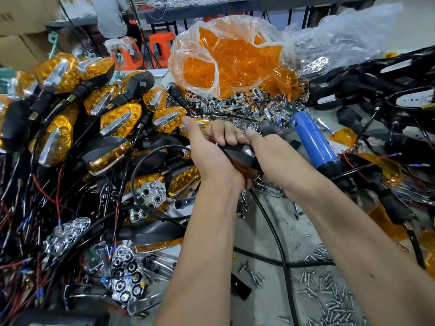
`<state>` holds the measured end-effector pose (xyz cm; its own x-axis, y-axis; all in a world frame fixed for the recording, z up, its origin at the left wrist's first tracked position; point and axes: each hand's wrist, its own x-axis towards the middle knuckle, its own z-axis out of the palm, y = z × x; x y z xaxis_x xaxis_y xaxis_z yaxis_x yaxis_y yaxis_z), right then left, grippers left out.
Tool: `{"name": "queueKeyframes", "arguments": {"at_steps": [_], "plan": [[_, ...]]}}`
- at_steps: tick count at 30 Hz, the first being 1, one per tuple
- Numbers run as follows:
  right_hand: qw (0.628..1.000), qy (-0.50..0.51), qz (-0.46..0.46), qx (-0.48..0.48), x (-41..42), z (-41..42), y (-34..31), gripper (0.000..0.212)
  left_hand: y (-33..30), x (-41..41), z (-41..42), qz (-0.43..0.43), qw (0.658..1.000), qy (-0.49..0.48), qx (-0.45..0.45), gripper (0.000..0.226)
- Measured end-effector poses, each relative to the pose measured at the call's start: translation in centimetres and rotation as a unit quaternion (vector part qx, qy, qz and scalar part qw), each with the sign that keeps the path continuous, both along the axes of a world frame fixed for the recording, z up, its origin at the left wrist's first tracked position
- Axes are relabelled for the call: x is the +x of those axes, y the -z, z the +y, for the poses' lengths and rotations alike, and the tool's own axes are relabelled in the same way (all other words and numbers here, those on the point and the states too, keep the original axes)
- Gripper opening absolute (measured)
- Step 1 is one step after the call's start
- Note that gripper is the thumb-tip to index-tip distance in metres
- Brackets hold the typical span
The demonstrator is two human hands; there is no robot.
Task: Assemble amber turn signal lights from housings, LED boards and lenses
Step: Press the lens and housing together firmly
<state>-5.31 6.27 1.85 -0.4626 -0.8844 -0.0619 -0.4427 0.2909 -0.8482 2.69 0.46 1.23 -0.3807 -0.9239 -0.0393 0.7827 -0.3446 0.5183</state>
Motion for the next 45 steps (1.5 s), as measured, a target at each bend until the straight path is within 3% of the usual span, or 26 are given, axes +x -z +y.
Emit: {"name": "queueKeyframes", "arguments": {"at_steps": [3,5,8,14,19,23,30,36,39,45], "plan": [[0.987,-0.031,0.138,-0.078,-0.5,0.3,-0.5,0.041,0.5,0.5,-0.9,0.023,0.997,-0.005,0.071,0.075],[0.979,-0.125,0.148,-0.058,-0.9,0.9,-1.1,0.032,0.5,0.9,-1.3,0.025,0.994,-0.008,0.103,0.076],[0.963,-0.199,0.174,-0.058,-2.3,1.6,-1.8,0.057,0.6,1.3,-1.7,0.040,0.992,-0.014,0.121,0.078],[0.935,-0.179,0.255,-0.171,-2.7,1.8,-1.9,0.049,0.7,1.2,-1.4,0.067,0.992,0.006,0.106,0.076],[0.929,-0.165,0.250,-0.215,-2.4,1.8,-1.4,0.032,0.4,0.6,-0.6,-0.029,0.997,-0.029,0.057,0.074],[0.934,-0.201,0.206,-0.211,-1.9,1.5,-1.3,0.031,0.3,0.6,-0.7,-0.012,0.994,-0.077,0.077,0.075],[0.931,-0.238,0.195,-0.195,-1.4,1.6,-2.0,0.033,0.4,1.0,-1.4,0.019,0.995,-0.047,0.084,0.067],[0.950,-0.260,0.142,-0.099,-2.1,2.3,-2.9,0.046,0.6,0.7,-1.2,-0.062,0.991,-0.056,0.105,0.080],[0.949,-0.225,0.177,-0.130,-2.3,2.3,-2.9,0.048,0.4,0.6,-1.3,-0.046,0.994,-0.056,0.088,0.087],[0.947,-0.212,0.192,-0.149,-2.2,1.7,-1.8,0.037,0.5,0.2,-0.5,-0.035,0.993,-0.067,0.089,0.078]]}}
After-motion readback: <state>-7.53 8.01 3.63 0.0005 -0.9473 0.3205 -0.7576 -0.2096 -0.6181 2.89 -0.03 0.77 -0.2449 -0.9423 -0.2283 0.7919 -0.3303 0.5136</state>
